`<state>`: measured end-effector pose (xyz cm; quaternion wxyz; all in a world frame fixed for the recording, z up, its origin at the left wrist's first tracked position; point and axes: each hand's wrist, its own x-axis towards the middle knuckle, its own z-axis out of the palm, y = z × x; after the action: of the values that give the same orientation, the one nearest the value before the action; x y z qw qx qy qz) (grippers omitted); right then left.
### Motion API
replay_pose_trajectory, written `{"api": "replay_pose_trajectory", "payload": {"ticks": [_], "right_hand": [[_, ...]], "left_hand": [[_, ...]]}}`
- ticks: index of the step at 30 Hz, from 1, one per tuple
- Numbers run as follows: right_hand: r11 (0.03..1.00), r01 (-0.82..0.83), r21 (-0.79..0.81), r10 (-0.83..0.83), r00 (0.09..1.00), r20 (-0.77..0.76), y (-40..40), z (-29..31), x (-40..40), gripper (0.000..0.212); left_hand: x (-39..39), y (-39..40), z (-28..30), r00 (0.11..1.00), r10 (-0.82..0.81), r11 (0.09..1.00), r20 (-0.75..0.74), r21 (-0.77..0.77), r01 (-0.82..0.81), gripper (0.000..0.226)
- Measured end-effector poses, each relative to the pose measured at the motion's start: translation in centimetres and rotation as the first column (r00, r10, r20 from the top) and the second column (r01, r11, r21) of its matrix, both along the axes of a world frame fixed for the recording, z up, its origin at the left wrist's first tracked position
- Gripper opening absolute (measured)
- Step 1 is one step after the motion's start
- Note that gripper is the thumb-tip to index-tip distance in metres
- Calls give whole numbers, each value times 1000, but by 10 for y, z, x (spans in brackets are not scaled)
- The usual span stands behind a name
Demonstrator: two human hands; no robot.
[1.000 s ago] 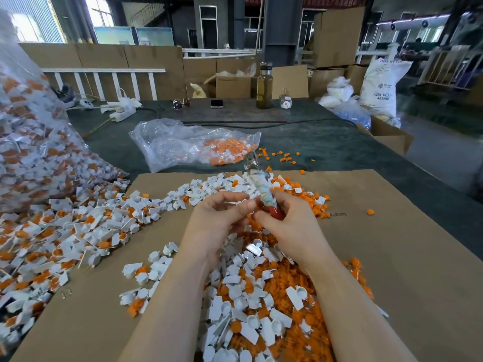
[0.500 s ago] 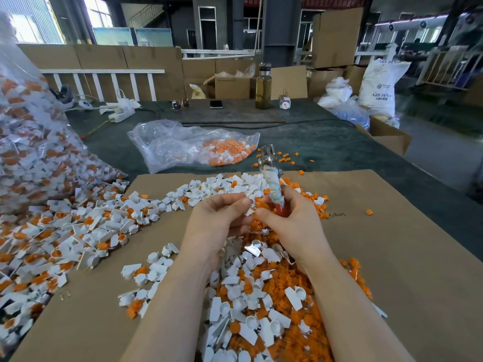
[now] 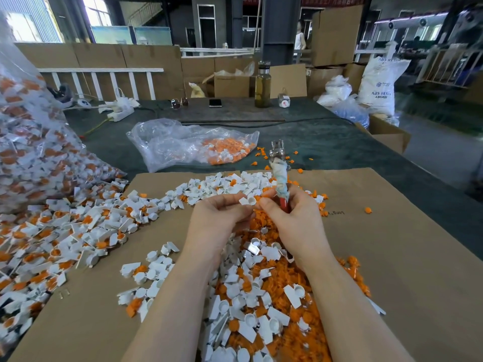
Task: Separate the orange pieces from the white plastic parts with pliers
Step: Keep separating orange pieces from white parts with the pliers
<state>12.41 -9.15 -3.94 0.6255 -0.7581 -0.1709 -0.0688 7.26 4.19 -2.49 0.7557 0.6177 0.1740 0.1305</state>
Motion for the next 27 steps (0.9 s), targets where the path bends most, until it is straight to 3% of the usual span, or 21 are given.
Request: {"api": "replay_pose_trajectory", "payload": {"ticks": [6,19,24,27], "right_hand": [[998,68,-10,-67,995,73,1,-1,0,13],[990,103,-93,-81,974,211,5,-2,-2,7],[983,158,-91,-124,947,297,6,-1,-7,21],[981,176,-86,-141,938,318,6,-1,-7,12]], "left_hand": [[-1,-3,0,1000,30,998,3,-47,-30,9],[-2,-4,2,1000,-11,995,29,-100,13,19],[-3,-6,4,997,-12,995,73,-100,20,9],[-3,-7,5,996,2,996,94,-84,6,10]]}}
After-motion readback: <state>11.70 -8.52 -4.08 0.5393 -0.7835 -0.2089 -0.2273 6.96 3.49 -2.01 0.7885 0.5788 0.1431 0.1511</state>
